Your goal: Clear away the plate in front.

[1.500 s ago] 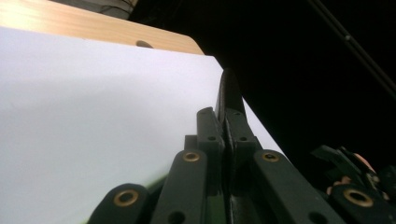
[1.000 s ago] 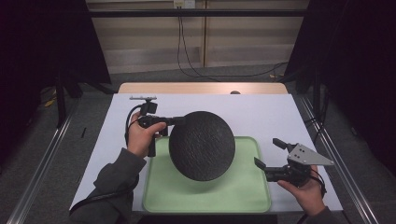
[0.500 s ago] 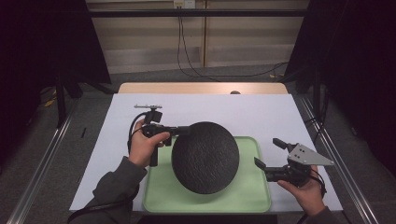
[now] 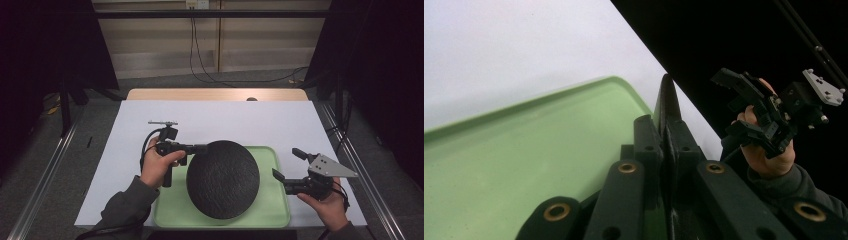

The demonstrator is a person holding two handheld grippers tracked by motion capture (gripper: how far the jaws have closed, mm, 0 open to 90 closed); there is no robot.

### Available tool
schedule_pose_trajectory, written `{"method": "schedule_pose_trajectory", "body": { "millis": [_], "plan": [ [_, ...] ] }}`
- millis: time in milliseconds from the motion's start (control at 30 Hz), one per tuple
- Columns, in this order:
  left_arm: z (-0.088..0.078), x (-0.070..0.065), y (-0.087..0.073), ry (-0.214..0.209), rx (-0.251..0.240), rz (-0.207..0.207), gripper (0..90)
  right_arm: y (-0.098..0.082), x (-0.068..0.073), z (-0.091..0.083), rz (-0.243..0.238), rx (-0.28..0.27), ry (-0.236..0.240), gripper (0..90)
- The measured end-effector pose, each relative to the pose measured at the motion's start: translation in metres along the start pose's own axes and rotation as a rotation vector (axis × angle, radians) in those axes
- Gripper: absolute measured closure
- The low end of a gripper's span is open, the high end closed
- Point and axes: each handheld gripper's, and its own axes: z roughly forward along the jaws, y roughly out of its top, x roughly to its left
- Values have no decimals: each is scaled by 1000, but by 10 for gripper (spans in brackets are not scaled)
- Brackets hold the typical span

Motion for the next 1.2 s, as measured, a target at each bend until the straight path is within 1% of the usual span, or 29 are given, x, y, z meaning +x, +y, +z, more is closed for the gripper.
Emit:
{"method": "schedule_pose_trajectory", "body": {
  "millis": [67,100,133,233,300,333,367,400,433,467,500,533,633,667,800,833,900,933,1033,1100,1133,1200],
  "plan": [
    [2,1,-4,0,3,-6,856,0,0,0,-1,1,-4,70],
    [2,1,-4,0,3,-6,854,0,0,0,-1,1,-4,70],
    [3,3,-6,10,8,0,854,0,0,0,-2,0,-2,70],
    [5,4,-9,10,14,-3,851,0,0,0,0,1,-2,70],
    [6,6,-10,17,20,-11,851,0,0,0,-1,-1,-3,69],
    [6,9,-11,9,15,-24,850,0,0,0,4,2,-2,69],
    [6,9,-11,9,15,-24,851,0,0,0,4,2,-2,69],
    [6,11,-12,22,16,-15,854,0,0,0,3,1,-2,69],
    [6,11,-12,22,16,-15,855,0,0,0,3,1,-2,69],
    [6,11,-12,39,16,-4,858,0,0,0,1,-1,-3,69],
    [6,11,-12,39,16,-4,862,0,0,0,1,-1,-3,69],
    [6,10,-12,60,17,17,866,0,-1,0,3,1,-6,69],
    [6,10,-12,57,17,23,869,0,0,0,5,0,-3,69],
    [6,9,-12,73,22,34,869,0,0,0,8,2,-3,69],
    [6,9,-13,82,19,34,873,0,0,0,1,2,-6,69],
    [6,10,-14,87,18,38,874,0,0,0,1,1,-7,69],
    [5,12,-15,85,17,28,874,0,0,0,6,2,-2,69],
    [5,13,-16,93,17,36,874,0,0,0,5,-1,-3,69],
    [5,15,-17,93,14,31,875,0,0,0,8,1,-3,69],
    [6,16,-17,101,16,35,872,0,0,0,5,2,-3,69],
    [7,17,-17,103,12,30,872,0,0,0,0,2,-6,69],
    [7,19,-18,104,17,34,871,0,0,0,0,2,-6,69]
  ]
}}
